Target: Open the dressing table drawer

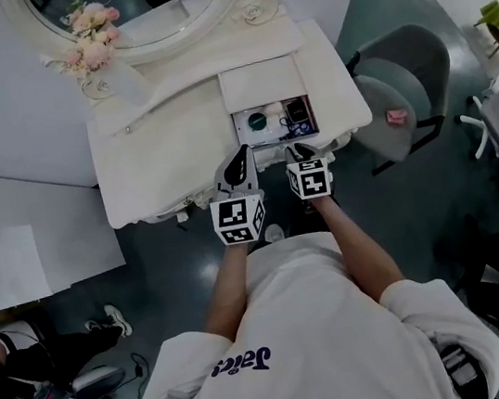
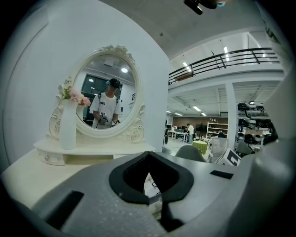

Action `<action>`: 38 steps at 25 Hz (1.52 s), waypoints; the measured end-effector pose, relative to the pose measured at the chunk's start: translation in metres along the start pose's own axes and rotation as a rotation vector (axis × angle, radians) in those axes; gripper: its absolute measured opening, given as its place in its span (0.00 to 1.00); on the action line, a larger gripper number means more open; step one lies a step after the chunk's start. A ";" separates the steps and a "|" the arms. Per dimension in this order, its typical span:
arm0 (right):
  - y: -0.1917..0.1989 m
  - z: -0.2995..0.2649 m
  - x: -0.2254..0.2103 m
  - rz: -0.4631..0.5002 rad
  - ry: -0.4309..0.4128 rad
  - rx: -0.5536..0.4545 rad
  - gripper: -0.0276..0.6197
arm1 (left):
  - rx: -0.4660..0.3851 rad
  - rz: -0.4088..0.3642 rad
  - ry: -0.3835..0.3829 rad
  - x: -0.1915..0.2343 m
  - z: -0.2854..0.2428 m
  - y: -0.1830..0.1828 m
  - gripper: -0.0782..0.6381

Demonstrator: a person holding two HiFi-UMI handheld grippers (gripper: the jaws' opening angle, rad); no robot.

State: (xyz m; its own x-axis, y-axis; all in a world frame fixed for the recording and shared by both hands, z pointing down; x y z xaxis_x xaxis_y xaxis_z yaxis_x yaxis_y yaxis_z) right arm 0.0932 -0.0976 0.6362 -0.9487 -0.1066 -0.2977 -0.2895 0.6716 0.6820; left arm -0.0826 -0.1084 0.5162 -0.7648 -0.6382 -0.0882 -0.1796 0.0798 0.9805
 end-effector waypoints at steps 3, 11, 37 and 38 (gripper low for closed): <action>-0.017 0.016 0.000 0.026 0.002 -0.063 0.16 | -0.017 -0.003 -0.003 0.002 0.003 -0.006 0.13; -0.066 0.065 0.015 0.037 -0.035 -0.254 0.12 | -0.071 -0.009 -0.016 0.007 0.009 -0.029 0.13; -0.136 0.166 0.067 0.059 -0.100 -0.618 0.05 | -0.173 -0.038 -0.047 0.024 0.025 -0.082 0.13; -0.137 0.166 0.069 0.063 -0.102 -0.621 0.05 | -0.173 -0.038 -0.045 0.024 0.024 -0.082 0.13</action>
State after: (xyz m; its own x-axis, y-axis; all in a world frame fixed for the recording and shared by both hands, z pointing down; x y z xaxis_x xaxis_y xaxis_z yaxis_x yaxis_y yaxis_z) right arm 0.0888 -0.0750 0.4114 -0.9583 0.0103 -0.2856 -0.2824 0.1201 0.9518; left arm -0.1013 -0.1120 0.4290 -0.7874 -0.6027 -0.1293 -0.1022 -0.0791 0.9916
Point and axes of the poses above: the fingertips, and each gripper's own axes: z backward along the fingers, x to its left, y out of its underside, the point moved 8 cm from there along z, backward along the fingers, and after that the axes turned 13 degrees about -z, right-handed, at the moved point
